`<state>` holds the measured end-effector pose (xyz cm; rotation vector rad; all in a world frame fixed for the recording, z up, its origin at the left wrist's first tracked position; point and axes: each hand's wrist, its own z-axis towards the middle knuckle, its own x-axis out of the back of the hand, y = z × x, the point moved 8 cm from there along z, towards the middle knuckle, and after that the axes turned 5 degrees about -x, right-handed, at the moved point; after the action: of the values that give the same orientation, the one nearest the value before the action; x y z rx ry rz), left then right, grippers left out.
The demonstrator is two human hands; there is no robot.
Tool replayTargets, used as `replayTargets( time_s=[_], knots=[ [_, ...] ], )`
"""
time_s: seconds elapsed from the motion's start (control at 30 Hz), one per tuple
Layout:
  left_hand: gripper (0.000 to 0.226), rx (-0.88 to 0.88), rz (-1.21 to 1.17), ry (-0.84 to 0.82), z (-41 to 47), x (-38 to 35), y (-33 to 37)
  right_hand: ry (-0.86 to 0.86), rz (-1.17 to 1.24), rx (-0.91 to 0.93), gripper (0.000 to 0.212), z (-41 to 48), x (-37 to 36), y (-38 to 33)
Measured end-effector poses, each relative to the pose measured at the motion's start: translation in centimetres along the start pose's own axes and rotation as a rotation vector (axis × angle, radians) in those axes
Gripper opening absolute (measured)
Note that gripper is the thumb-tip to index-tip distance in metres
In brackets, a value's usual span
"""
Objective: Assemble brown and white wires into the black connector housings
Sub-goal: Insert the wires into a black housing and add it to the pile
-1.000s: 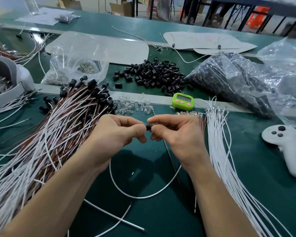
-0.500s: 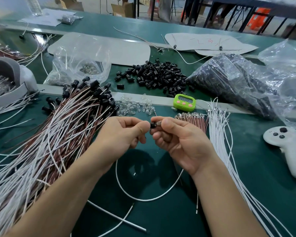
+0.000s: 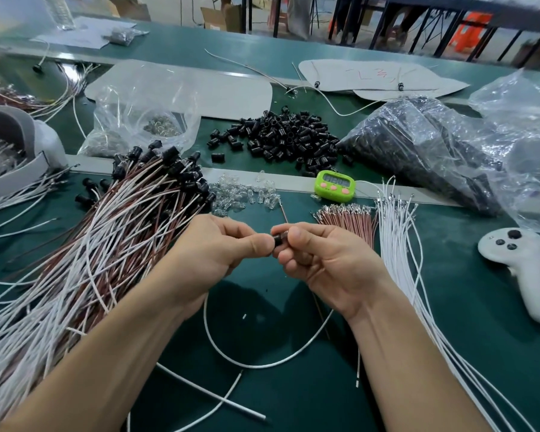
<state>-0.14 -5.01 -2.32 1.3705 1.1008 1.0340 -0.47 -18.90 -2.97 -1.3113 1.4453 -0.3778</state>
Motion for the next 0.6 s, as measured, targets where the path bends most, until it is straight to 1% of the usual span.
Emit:
replayTargets(
  time_s=[0.1, 0.17, 0.23, 0.33, 0.43, 0.6],
  knots=[
    [0.023, -0.010, -0.038, -0.005, 0.2, -0.7, -0.2, 0.019, 0.051, 0.009, 0.014, 0.1, 0.5, -0.4],
    [0.022, -0.031, 0.027, -0.034, 0.4, -1.1, 0.1, 0.036, 0.012, 0.020, 0.014, 0.1, 0.8, -0.6],
    [0.026, -0.038, 0.139, -0.089, 0.6, -1.4, 0.1, 0.038, -0.059, 0.025, 0.014, 0.1, 0.9, -0.6],
    [0.027, -0.037, 0.213, -0.135, 0.2, -1.7, 0.1, 0.006, -0.101, 0.010, 0.014, 0.0, 0.9, -0.4],
    [0.024, -0.063, 0.227, -0.085, 0.2, -1.3, 0.5, -0.016, -0.087, -0.007, 0.015, 0.1, 0.9, -0.2],
    [0.025, -0.057, 0.134, -0.028, 0.0, -0.7, 0.6, -0.042, -0.034, -0.044, 0.016, 0.1, 0.6, 0.2]
  ],
)
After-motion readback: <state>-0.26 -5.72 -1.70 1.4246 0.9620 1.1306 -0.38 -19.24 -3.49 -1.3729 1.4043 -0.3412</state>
